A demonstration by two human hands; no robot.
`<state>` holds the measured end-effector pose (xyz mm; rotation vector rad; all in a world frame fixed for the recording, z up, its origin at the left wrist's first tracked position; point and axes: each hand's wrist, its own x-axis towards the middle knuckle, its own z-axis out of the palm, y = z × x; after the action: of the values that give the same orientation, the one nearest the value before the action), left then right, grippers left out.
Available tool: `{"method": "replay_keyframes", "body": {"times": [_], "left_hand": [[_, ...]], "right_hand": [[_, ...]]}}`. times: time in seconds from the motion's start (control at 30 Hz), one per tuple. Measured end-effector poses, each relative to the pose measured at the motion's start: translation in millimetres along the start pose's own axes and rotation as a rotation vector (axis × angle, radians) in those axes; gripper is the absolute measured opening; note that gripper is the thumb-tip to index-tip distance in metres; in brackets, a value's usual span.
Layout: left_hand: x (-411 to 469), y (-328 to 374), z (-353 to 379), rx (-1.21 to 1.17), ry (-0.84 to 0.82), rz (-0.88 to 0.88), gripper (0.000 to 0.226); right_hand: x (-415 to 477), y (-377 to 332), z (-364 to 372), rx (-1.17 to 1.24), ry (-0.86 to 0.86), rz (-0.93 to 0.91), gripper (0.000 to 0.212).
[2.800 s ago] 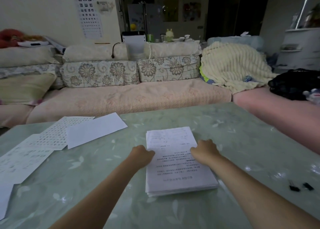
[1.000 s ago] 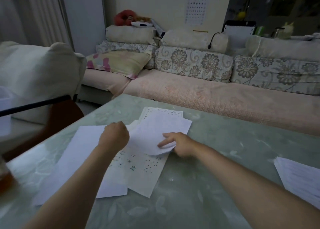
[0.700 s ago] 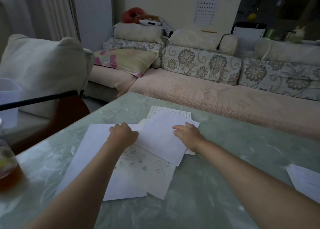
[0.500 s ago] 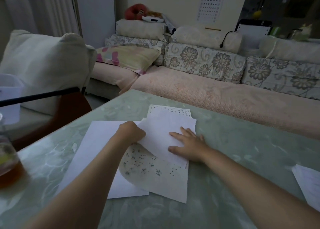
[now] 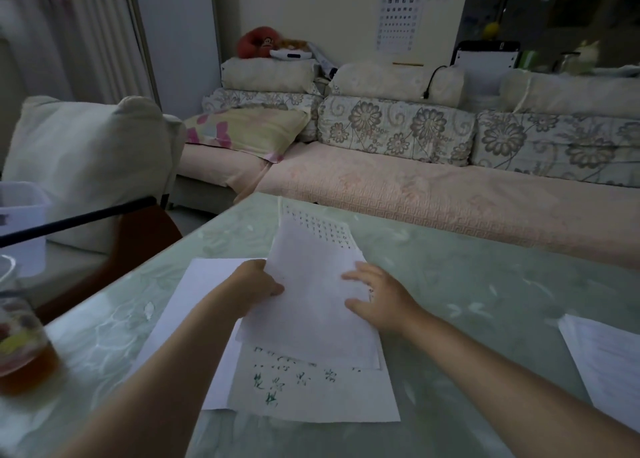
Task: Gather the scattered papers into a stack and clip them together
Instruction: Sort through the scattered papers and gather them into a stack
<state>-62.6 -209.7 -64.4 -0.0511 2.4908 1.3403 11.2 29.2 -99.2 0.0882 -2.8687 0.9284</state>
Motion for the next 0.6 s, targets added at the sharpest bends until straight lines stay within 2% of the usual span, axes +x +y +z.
{"method": "replay_keyframes", "body": {"times": [0.1,0.2,0.27,0.3,0.4,0.43,0.5,0.6], "left_hand": [[-18,0,-9,-0.1,0.039,0.039,0.041],[-41,-3,-26,-0.267,0.001,0.089,0.034],[-56,-10,-37,-0.364,-0.045,0.112,0.035],[-63,-15,-41,-0.375,-0.053,0.116,0.035],[-78,-30,-45,-0.332,0.004,0.103,0.032],[-82,-38,-48,-0.297,0.046,0.096,0.032],[-80,-47,-46,-0.173,0.107,0.084,0.028],[-78,-67,-55,0.191,0.187,0.018,0.021]], "right_hand": [[-5,-15,-15,0.078,0.11,0.173,0.073],[-8,-30,-26,0.343,0.077,0.354,0.104],[-7,-38,-28,0.518,0.061,0.385,0.108],[-5,-39,-27,0.573,0.057,0.396,0.1],[-6,-55,-23,0.605,0.015,0.388,0.038],[-7,-64,-17,0.592,-0.005,0.397,0.026],[-11,-70,-4,0.554,-0.033,0.444,0.021],[-10,-77,24,0.431,-0.039,0.503,0.043]]}}
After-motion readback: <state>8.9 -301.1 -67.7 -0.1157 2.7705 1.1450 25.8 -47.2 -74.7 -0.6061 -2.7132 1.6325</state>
